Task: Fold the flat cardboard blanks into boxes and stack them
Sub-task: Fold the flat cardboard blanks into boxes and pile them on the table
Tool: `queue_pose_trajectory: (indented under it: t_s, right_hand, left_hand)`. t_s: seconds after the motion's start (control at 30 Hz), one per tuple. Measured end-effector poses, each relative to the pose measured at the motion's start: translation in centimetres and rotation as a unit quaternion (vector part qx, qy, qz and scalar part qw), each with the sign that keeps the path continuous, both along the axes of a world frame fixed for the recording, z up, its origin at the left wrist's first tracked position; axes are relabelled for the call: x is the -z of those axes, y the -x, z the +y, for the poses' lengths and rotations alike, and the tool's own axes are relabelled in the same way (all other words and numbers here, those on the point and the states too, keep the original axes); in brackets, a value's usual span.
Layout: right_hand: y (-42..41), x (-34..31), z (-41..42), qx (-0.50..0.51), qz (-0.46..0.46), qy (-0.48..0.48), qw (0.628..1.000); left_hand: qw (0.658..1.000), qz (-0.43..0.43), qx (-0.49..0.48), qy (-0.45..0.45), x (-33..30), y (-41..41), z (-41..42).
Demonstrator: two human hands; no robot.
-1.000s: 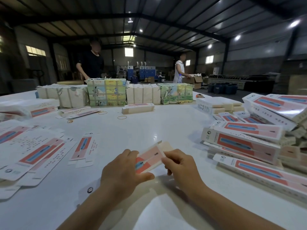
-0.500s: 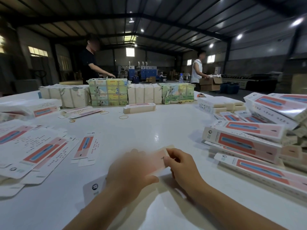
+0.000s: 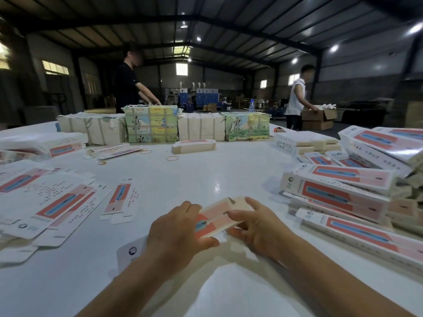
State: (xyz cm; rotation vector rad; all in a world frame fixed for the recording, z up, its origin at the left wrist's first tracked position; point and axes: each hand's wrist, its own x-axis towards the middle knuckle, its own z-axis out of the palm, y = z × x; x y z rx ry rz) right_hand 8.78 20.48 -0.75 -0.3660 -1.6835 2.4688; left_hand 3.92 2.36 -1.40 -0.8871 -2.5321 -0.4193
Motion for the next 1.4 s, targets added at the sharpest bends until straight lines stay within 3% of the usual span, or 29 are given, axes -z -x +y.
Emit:
queue_pose_trajectory:
  t_s: [0.07, 0.13, 0.17, 0.23, 0.3, 0.33, 0.37, 0.47, 0.57, 1.13, 1.27, 1.4]
  right_hand:
    - [-0.2, -0.1, 0.1, -0.012, 0.007, -0.044, 0.999]
    - [-0.7, 0.3, -0.4, 0.028, 0.062, -0.210, 0.975]
    - [-0.9, 0.4, -0.7, 0.053, 0.093, -0.336, 0.936]
    - [-1.2, 0.9, -1.7, 0.076, 0.106, -0.556, 0.821]
    - [-1.0, 1.2, -2.4, 0.086, 0.103, -0.625, 0.769]
    - [-0.9, 1.5, -2.5, 0.091, 0.103, -0.619, 0.774]
    - [-0.9, 1.5, -2.6, 0.092, 0.104, -0.581, 0.802]
    - [-0.9, 0.8, -2.5, 0.063, 0.099, -0.316, 0.941]
    - [-0.7, 0.3, -1.8, 0.035, 0.086, -0.182, 0.979]
    - [-0.6, -0.1, -0.7, -0.003, 0.025, -0.012, 1.000]
    - [-0.8, 0.4, -1.4, 0.043, 0.044, -0.130, 0.990]
    - [-1.2, 0.8, -2.0, 0.118, 0.107, -0.367, 0.917]
  left_hand:
    - [1.000, -0.006, 0.003, -0.001, -0.1, 0.0, -0.1]
    - [1.000, -0.008, 0.002, 0.002, -0.1, -0.1, -0.1]
    - [1.000, -0.005, 0.000, 0.005, -0.1, -0.1, 0.0]
    - [1.000, 0.012, -0.010, 0.021, -0.1, -0.1, 0.2]
    - [0.999, 0.029, -0.021, 0.033, 0.1, 0.0, 0.4]
    - [0.998, 0.034, -0.025, 0.037, 0.1, 0.0, 0.5]
    - [0.998, 0.038, -0.027, 0.041, 0.1, -0.1, 0.5]
    - [0.998, 0.042, -0.034, 0.033, 0.0, 0.0, 0.3]
    - [0.998, 0.041, -0.035, 0.018, -0.1, 0.1, 0.0]
    - [0.993, 0.090, -0.023, 0.067, -1.3, -1.4, 0.1]
    - [0.987, 0.149, -0.002, 0.062, -0.9, -1.2, 0.3]
    - [0.986, 0.152, -0.002, 0.064, -0.9, -1.2, 0.6]
